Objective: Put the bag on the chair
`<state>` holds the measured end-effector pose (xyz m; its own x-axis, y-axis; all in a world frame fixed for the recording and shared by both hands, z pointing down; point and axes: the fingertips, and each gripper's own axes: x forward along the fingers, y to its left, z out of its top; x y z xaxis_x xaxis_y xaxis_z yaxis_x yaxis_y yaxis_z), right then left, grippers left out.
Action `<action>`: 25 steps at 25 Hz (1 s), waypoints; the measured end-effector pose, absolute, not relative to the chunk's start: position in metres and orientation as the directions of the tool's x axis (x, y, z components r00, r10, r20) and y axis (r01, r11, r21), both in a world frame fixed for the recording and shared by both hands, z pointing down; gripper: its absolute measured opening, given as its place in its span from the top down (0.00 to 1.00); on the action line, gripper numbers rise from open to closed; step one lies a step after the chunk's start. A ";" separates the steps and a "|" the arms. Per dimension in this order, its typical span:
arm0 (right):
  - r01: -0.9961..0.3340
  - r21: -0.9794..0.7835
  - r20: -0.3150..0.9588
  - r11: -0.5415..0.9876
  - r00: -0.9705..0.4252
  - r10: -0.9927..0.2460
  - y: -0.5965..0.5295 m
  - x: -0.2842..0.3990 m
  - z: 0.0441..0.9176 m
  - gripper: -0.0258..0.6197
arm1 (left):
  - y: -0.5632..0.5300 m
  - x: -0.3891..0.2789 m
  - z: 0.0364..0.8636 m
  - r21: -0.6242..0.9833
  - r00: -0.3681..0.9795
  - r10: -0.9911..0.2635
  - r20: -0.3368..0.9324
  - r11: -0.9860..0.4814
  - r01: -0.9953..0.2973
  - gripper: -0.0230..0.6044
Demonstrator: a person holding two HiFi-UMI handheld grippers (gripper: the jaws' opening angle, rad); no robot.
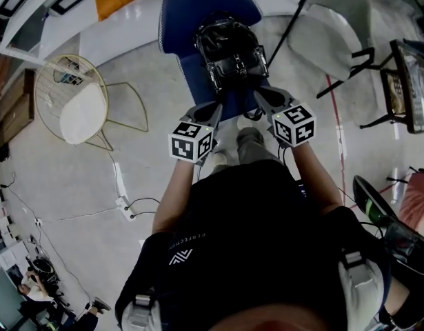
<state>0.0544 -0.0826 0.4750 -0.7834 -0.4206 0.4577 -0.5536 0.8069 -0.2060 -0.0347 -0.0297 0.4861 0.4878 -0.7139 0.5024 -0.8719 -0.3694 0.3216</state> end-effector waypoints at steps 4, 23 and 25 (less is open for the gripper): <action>-0.551 -0.204 0.447 0.809 -0.788 -0.424 -0.084 0.053 0.473 0.89 | -0.030 -0.035 0.486 0.316 0.481 -0.719 0.502 -0.365 -0.876 0.95; -0.567 -0.214 0.445 0.796 -0.782 -0.437 -0.087 0.060 0.476 0.89 | -0.034 -0.033 0.491 0.345 0.475 -0.722 0.503 -0.336 -0.876 0.95; -0.566 -0.213 0.444 0.796 -0.782 -0.437 -0.089 0.060 0.476 0.89 | -0.036 -0.033 0.491 0.345 0.475 -0.723 0.503 -0.336 -0.876 0.95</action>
<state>0.0597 -0.0891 0.4758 -0.7823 -0.4374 0.4436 -0.5662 0.7962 -0.2135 -0.0332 -0.0361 0.4914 0.4747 -0.7225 0.5026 -0.8765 -0.3358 0.3450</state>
